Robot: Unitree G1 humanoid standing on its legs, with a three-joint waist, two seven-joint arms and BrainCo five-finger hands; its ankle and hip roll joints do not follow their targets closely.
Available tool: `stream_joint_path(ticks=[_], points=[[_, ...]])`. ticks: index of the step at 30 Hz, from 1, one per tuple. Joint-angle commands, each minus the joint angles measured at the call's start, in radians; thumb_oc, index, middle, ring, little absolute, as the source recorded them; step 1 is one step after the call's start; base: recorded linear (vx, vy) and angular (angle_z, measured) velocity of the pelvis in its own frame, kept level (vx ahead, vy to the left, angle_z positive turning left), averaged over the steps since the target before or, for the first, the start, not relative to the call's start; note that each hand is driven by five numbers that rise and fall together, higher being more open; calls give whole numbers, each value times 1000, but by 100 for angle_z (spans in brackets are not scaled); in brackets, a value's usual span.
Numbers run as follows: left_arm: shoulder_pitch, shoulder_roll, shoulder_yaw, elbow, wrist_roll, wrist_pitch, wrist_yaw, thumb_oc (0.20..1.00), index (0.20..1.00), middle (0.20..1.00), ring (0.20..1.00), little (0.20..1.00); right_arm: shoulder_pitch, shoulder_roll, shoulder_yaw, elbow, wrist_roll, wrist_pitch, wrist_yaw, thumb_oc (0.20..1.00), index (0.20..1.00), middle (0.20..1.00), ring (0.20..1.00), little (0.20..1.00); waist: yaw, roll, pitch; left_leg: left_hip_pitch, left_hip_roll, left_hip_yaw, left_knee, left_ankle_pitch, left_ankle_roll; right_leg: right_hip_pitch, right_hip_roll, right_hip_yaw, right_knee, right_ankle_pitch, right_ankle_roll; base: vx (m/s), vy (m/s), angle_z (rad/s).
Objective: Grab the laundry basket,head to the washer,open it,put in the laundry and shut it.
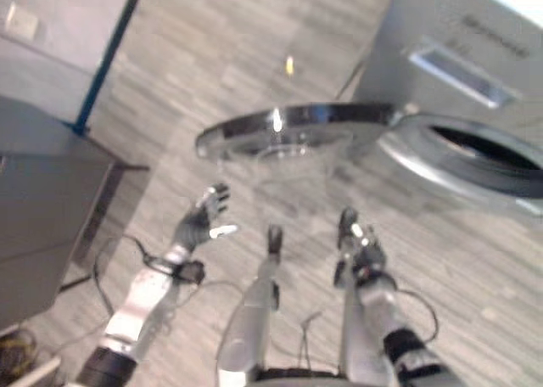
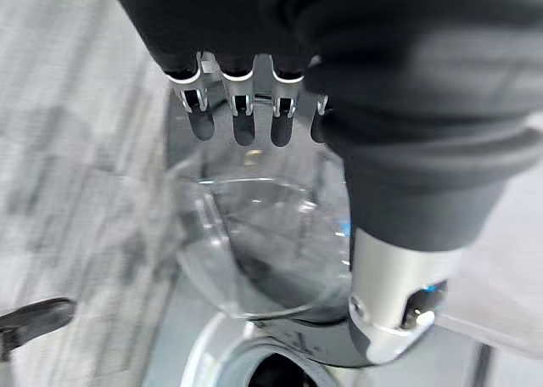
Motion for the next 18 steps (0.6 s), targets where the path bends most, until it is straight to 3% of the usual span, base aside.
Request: stream_joint_path(ticks=[1, 5, 9, 14, 18], points=[[86, 19, 39, -66, 5, -46, -1, 1000, 1000, 1000, 1000, 1000, 10, -37, -45, -21, -51, 45, 63, 1000, 1000, 1000, 1000, 1000, 1, 3, -12, 36, 80, 94, 47, -102, 2, 77, -88, 49, 11, -70, 91, 52, 264, -40], [93, -7, 62, -42, 28, -50, 20, 1000, 1000, 1000, 1000, 1000, 113, -21, -50, -69, -84, 68, 80, 1000, 1000, 1000, 1000, 1000, -17, -54, -78, 105, 68, 143, 125, -189, 35, 148, -124, 73, -35, -19, 125, 34, 245, -47], [111, -25, 82, -21, 58, -46, 39, 1000, 1000, 1000, 1000, 1000, 179, -11, -90, -135, -127, 70, 60, 1000, 1000, 1000, 1000, 1000, -38, -79, -138, 192, 47, 182, 117, -226, 71, 191, -150, 86, -50, 23, 148, 42, 253, -58], [165, -52, 111, -18, 98, -40, 61, 1000, 1000, 1000, 1000, 1000, 246, -30, -196, -314, -186, 33, -8, 1000, 1000, 1000, 1000, 1000, -73, -76, -194, 300, 16, 213, 81, -250, 102, 240, -158, 97, -37, 40, 163, 50, 168, -35], [229, -83, 152, -21, 116, -38, 53, 1000, 1000, 1000, 1000, 1000, 267, -78, -332, -518, -356, -21, -113, 1000, 1000, 1000, 1000, 1000, -85, -76, -240, 376, 8, 234, 43, -265, 118, 277, -160, 72, -35, 43, 171, 114, 34, -25]])
